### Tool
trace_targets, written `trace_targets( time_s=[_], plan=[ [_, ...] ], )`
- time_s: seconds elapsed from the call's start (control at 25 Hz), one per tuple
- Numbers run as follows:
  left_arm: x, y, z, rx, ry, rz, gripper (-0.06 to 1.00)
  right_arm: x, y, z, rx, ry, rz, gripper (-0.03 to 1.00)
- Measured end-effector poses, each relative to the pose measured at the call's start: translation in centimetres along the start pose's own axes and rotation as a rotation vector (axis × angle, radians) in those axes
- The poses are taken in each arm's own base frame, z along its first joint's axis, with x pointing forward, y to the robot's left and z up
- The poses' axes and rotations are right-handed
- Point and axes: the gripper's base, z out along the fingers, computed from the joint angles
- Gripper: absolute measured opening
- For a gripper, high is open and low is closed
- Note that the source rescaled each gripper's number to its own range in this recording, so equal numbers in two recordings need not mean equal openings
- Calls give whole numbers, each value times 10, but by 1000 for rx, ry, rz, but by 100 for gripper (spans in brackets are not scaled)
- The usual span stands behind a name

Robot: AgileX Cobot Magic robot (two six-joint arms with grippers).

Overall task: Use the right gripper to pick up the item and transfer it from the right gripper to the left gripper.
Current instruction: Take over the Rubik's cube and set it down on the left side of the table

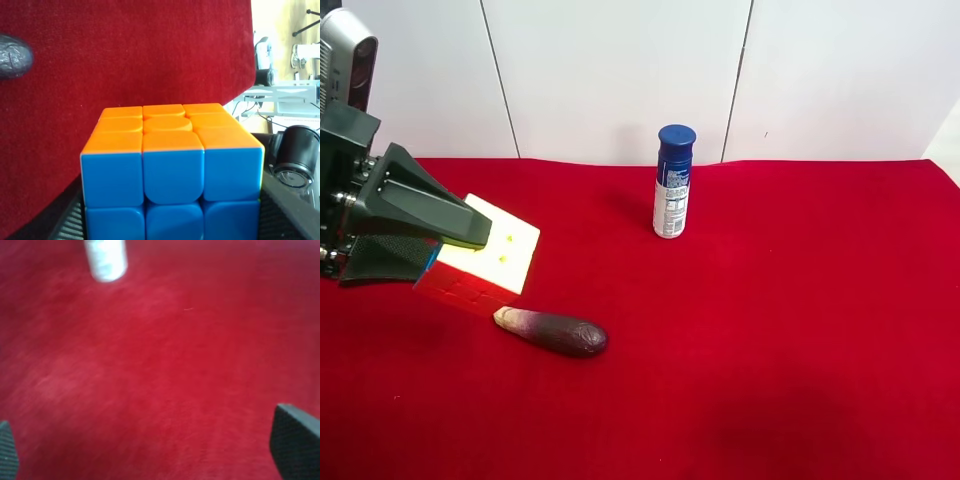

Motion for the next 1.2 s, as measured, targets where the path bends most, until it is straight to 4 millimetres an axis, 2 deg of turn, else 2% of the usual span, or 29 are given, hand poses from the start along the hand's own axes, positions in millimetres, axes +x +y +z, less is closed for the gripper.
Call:
trace_targets(
  time_s=[0.16,0.48,0.72,0.84,1.2],
  plan=[
    [-1,0,0,-4,-8,45,2,0,0,0,84,0,45,100],
    [-12,6,-1,-73,-125,125,2,0,0,0,97,1,52,100],
    [-21,19,-4,-225,-219,156,2,0,0,0,97,1,52,100],
    [-26,28,-2,-306,-194,160,2,0,0,0,97,1,52,100],
    [-70,55,6,-550,-97,188,2,0,0,0,97,1,52,100]
  ],
)
